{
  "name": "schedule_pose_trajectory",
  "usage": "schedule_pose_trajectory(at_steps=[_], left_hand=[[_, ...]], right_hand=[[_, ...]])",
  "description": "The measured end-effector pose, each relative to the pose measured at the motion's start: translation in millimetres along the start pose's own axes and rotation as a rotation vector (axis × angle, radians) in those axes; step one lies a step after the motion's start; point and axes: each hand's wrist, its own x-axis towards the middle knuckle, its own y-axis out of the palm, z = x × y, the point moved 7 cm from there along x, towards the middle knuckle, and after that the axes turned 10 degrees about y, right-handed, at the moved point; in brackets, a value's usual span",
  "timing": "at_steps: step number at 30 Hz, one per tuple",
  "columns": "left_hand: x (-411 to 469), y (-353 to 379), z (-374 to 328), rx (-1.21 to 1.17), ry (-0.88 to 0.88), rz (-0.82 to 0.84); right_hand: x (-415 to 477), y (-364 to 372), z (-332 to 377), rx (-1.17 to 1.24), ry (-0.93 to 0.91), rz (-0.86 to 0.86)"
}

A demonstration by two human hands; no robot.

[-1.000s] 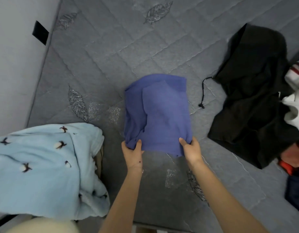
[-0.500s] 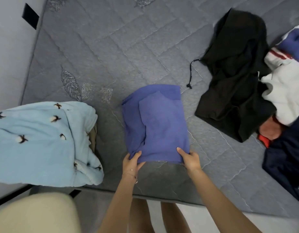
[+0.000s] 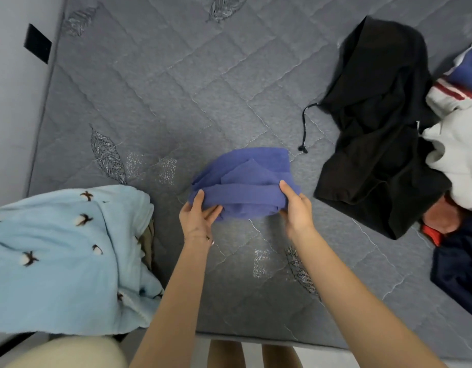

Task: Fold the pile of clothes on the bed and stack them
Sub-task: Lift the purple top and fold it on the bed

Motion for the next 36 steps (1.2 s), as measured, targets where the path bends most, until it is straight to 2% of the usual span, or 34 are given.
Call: schedule_pose_trajectory(at_steps=[5,6,8,10,12,14,16,19,21,23,25,27,28,30,32,34,36], left_hand=[[32.7,30.2,-5.7,-0.103,-0.059,0.024],[36.4,33.8,-4.5,-0.070,-0.035,0.037],[39.7,37.5,-5.1,0.072,0.119,0.065],[36.3,41.5,-12.4,0.354,0.425,0.144],[28.9,54.3,-14.6,0.756,0.819,0.312],[23.9,67.9,4.5,1.214,1.125,0.475],[31.7,70.9,28.9,1.572,1.182,0.524],[48.5,63.7,46.0,1.798,1.112,0.517],[51.5,62.4,44.0,1.810,1.101,0.520],[51.2,54.0,30.3,1.745,1.001,0.377],[54.7,30.5,18.1,1.535,0.733,0.179],[60.7,11.6,22.1,1.351,0.448,0.131],[60.4,8.2,22.6,1.324,0.397,0.134],[59.2,10.0,16.6,1.254,0.421,0.122],[54.4,14.9,7.6,1.134,0.455,0.117],[48.6,20.7,3.6,0.950,0.463,0.176],[39.8,21.8,4.2,0.710,0.373,0.226]], right_hand=[[25.8,41.2,27.9,-0.038,0.014,0.030],[29.2,45.6,30.9,-0.095,-0.005,0.025],[30.9,50.5,36.7,-0.208,-0.115,0.009],[28.1,50.1,40.7,-0.377,-0.302,-0.026],[28.1,52.8,41.1,-0.758,-0.559,-0.091],[33.7,57.7,31.2,-1.124,-0.699,-0.134],[42.3,57.4,18.7,-1.383,-0.675,-0.145],[52.7,50.9,6.7,-1.608,-0.628,-0.187],[54.0,46.9,7.9,-1.595,-0.632,-0.217],[51.7,38.0,16.5,-1.447,-0.625,-0.273],[50.6,25.0,26.9,-1.242,-0.562,-0.319],[48.4,19.1,34.6,-1.112,-0.539,-0.300],[47.0,19.9,36.1,-1.074,-0.542,-0.273],[45.6,26.2,35.6,-0.979,-0.482,-0.176],[48.0,30.6,33.0,-0.806,-0.335,-0.090],[51.4,32.0,28.9,-0.699,-0.179,-0.073],[53.2,30.8,22.9,-0.669,-0.074,-0.059]])
